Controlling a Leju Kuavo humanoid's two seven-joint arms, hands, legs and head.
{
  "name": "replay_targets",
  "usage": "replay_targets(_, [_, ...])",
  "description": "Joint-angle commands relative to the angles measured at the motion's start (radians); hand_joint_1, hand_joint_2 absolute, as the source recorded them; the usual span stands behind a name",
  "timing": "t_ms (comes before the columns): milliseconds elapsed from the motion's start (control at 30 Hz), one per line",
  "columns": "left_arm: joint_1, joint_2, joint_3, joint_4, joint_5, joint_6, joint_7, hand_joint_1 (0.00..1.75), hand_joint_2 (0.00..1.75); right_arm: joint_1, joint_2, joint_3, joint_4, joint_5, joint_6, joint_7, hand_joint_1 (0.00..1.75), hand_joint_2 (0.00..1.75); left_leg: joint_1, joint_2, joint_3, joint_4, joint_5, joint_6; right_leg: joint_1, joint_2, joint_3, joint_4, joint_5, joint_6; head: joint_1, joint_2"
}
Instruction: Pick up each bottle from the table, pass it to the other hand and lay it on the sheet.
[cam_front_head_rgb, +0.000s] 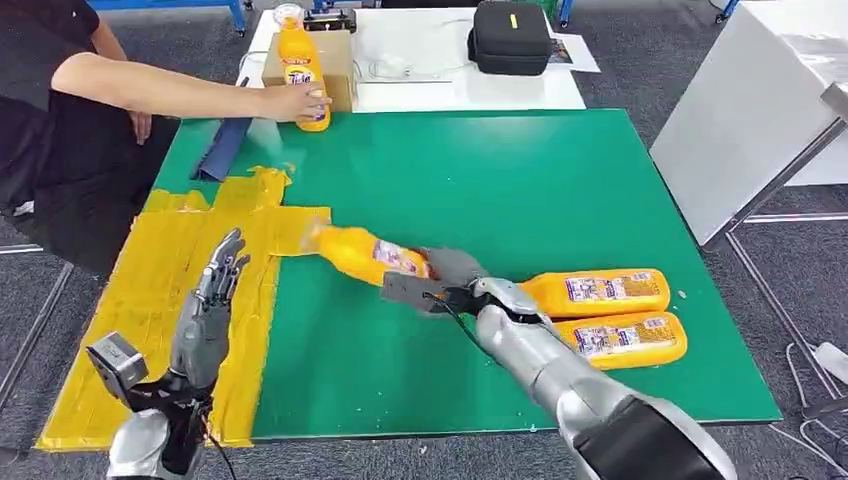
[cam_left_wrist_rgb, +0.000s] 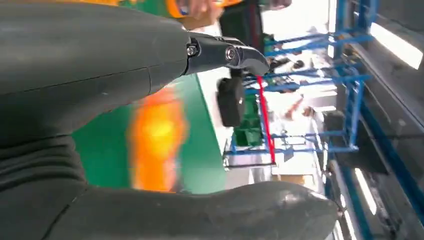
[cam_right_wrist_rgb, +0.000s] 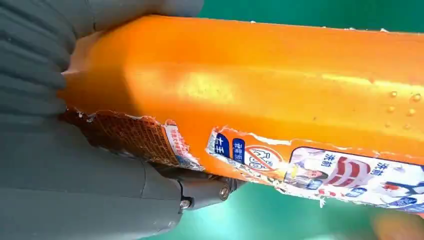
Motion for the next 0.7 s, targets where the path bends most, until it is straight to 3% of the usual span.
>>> replay_targets(33, [0.042,-0.036,0.015,-0.059,0.027,0.033,0.064,0.0,1.75,0.204,0.024,-0.275,-0.481,-0.128,0.047,-0.021,1.75,1.75,0.001,0.0,0.002,-0.001,-0.002,0.0,0.002,-0.001,0.003,-0.001,-0.002,-0.002,0.0,0.0])
replay_targets(100, [0.041,-0.036,0.015,-0.059,0.027,0.033,0.064,0.0,1.75,0.204,0.022,-0.276,-0.48,-0.128,0.046,-0.022,1.75,1.75,0.002,-0.002,0.003,-0.001,-0.002,0.0,0.003,-0.003,0.005,-0.002,-0.002,-0.003,0.0,0.0])
replay_targets(167, [0.051,-0.053,0.012,-0.073,0.04,0.052,0.068,0.0,1.75,0.25,0.041,-0.28,-0.574,-0.154,0.036,-0.096,1.75,1.75,0.001,-0.004,0.0,0.0,-0.001,0.001,0.002,-0.003,0.002,-0.001,-0.001,-0.002,0.0,0.0])
replay_targets(267, [0.06,-0.057,-0.008,-0.086,0.055,0.056,0.067,0.0,1.75,0.299,0.045,-0.177,-0.697,-0.149,0.085,-0.053,1.75,1.75,0.001,-0.002,-0.002,0.0,-0.001,0.001,0.002,-0.002,0.0,-0.001,-0.001,-0.002,0.001,0.0])
replay_targets(700, [0.088,-0.056,-0.02,-0.088,0.214,-0.008,0.118,0.0,1.75,0.304,0.088,0.139,-0.588,-0.075,0.105,-0.061,1.75,1.75,0.001,0.003,0.0,-0.001,-0.002,0.0,0.002,0.002,0.0,-0.002,-0.001,-0.002,0.001,0.0])
